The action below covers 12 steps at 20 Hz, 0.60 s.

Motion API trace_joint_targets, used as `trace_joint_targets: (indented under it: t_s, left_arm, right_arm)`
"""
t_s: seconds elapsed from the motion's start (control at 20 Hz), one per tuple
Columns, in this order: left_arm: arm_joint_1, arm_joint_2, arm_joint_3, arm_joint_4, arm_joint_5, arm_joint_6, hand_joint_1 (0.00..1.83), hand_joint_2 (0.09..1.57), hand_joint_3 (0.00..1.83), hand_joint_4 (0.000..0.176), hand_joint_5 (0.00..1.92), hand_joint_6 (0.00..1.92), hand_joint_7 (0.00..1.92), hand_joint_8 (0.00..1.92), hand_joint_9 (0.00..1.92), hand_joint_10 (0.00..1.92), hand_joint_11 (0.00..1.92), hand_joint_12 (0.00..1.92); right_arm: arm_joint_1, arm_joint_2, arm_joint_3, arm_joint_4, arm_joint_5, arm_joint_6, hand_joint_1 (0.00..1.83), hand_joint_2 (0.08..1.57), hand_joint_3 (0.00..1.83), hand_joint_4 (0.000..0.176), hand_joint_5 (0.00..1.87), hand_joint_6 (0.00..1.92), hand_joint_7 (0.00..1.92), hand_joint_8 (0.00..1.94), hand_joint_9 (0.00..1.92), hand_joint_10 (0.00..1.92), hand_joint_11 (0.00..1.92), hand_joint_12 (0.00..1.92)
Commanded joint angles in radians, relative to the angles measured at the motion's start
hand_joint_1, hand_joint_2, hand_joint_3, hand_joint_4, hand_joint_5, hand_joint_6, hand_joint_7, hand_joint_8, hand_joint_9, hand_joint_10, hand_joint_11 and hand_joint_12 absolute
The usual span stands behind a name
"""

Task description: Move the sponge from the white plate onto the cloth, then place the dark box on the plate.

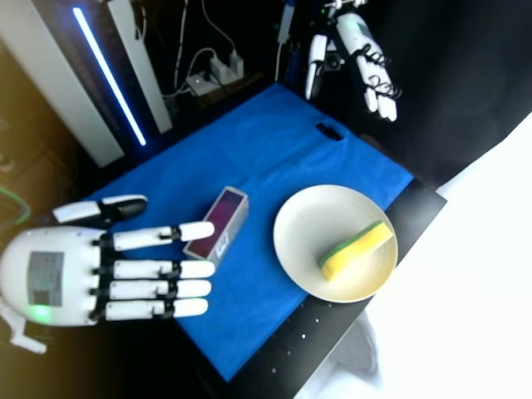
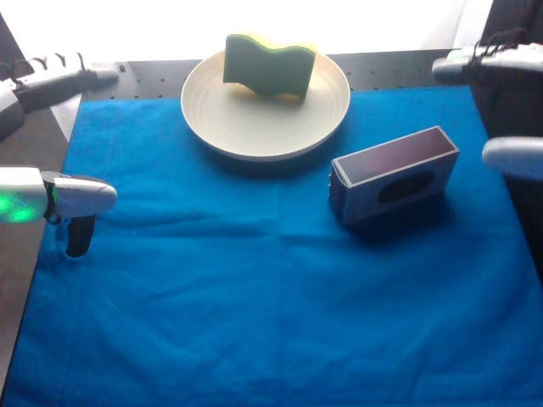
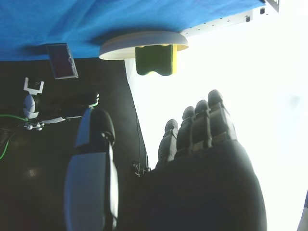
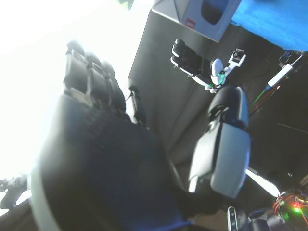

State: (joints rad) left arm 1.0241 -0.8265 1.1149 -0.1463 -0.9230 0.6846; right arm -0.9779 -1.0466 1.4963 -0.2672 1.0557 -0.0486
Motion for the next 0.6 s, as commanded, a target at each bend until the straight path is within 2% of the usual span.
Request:
trace_joint_targets:
  t_s: [0.0, 0.05, 0.1, 0.15, 0.2, 0.3, 0.35, 0.4, 0.45, 0.5, 0.55]
  left_arm:
    - [-0.018, -0.009, 0.010, -0.016, -0.110, -0.005, 0.74, 1.00, 0.01, 0.024, 0.30, 0.01, 0.21, 0.00, 0.15, 0.01, 0.00, 0.37]
    - [-0.023, -0.014, 0.014, -0.014, -0.105, -0.005, 0.75, 1.00, 0.00, 0.030, 0.31, 0.00, 0.23, 0.00, 0.17, 0.01, 0.00, 0.39]
    - [-0.031, -0.022, 0.021, -0.008, -0.098, -0.005, 0.74, 1.00, 0.00, 0.020, 0.31, 0.00, 0.24, 0.01, 0.17, 0.01, 0.00, 0.40]
    - [-0.043, -0.030, 0.030, -0.002, -0.089, -0.006, 0.72, 1.00, 0.00, 0.010, 0.31, 0.00, 0.25, 0.01, 0.19, 0.01, 0.00, 0.45]
    - [-0.063, -0.041, 0.045, 0.010, -0.074, -0.007, 0.72, 1.00, 0.00, 0.030, 0.32, 0.00, 0.26, 0.01, 0.20, 0.01, 0.00, 0.46]
    - [-0.144, -0.077, 0.085, 0.054, -0.015, -0.007, 0.86, 1.01, 0.00, 0.036, 0.32, 0.00, 0.25, 0.00, 0.19, 0.01, 0.00, 0.45]
    - [-0.187, -0.099, 0.108, 0.076, 0.016, -0.007, 0.85, 1.01, 0.00, 0.040, 0.33, 0.01, 0.24, 0.00, 0.18, 0.00, 0.00, 0.45]
    - [-0.240, -0.128, 0.140, 0.106, 0.060, -0.006, 0.85, 1.01, 0.00, 0.034, 0.35, 0.01, 0.25, 0.00, 0.19, 0.00, 0.00, 0.48]
    - [-0.290, -0.153, 0.169, 0.133, 0.100, -0.006, 0.80, 1.01, 0.00, 0.042, 0.36, 0.00, 0.26, 0.00, 0.20, 0.01, 0.00, 0.51]
    - [-0.342, -0.179, 0.202, 0.167, 0.155, -0.006, 0.78, 1.00, 0.00, 0.053, 0.36, 0.00, 0.26, 0.00, 0.21, 0.00, 0.00, 0.54]
    - [-0.399, -0.205, 0.235, 0.204, 0.213, -0.006, 0.77, 0.99, 0.00, 0.055, 0.36, 0.00, 0.26, 0.00, 0.21, 0.00, 0.00, 0.57]
  right_arm:
    - [0.007, -0.003, 0.002, 0.050, 0.102, 0.007, 0.50, 1.30, 0.00, 0.092, 0.32, 0.00, 0.21, 0.00, 0.15, 0.00, 0.02, 0.28]
    - [0.007, -0.004, 0.002, 0.048, 0.102, 0.007, 0.48, 1.30, 0.00, 0.095, 0.32, 0.00, 0.21, 0.00, 0.15, 0.00, 0.02, 0.28]
    - [0.007, -0.007, 0.004, 0.043, 0.102, 0.009, 0.52, 1.31, 0.00, 0.105, 0.33, 0.00, 0.22, 0.00, 0.16, 0.00, 0.04, 0.28]
    - [0.007, -0.009, 0.006, 0.039, 0.102, 0.011, 0.53, 1.32, 0.00, 0.104, 0.33, 0.00, 0.23, 0.01, 0.17, 0.01, 0.05, 0.28]
    - [0.007, -0.011, 0.008, 0.037, 0.102, 0.012, 0.53, 1.32, 0.00, 0.118, 0.33, 0.00, 0.23, 0.00, 0.17, 0.00, 0.05, 0.28]
    - [0.007, -0.013, 0.012, 0.029, 0.102, 0.020, 0.48, 1.32, 0.00, 0.118, 0.33, 0.00, 0.23, 0.00, 0.16, 0.00, 0.04, 0.26]
    - [0.007, -0.013, 0.011, 0.024, 0.102, 0.023, 0.41, 1.31, 0.00, 0.121, 0.33, 0.00, 0.23, 0.00, 0.17, 0.00, 0.05, 0.26]
    - [0.007, -0.014, 0.011, 0.012, 0.102, 0.029, 0.37, 1.31, 0.00, 0.112, 0.32, 0.00, 0.22, 0.00, 0.17, 0.00, 0.05, 0.26]
    - [0.007, -0.014, 0.012, 0.002, 0.102, 0.035, 0.36, 1.31, 0.00, 0.110, 0.32, 0.00, 0.22, 0.00, 0.16, 0.00, 0.05, 0.26]
    - [0.007, -0.015, 0.012, -0.006, 0.102, 0.037, 0.31, 1.31, 0.00, 0.117, 0.31, 0.00, 0.19, 0.00, 0.14, 0.00, 0.04, 0.26]
    - [0.007, -0.015, 0.012, -0.015, 0.102, 0.037, 0.30, 1.30, 0.00, 0.116, 0.30, 0.00, 0.19, 0.00, 0.14, 0.00, 0.03, 0.26]
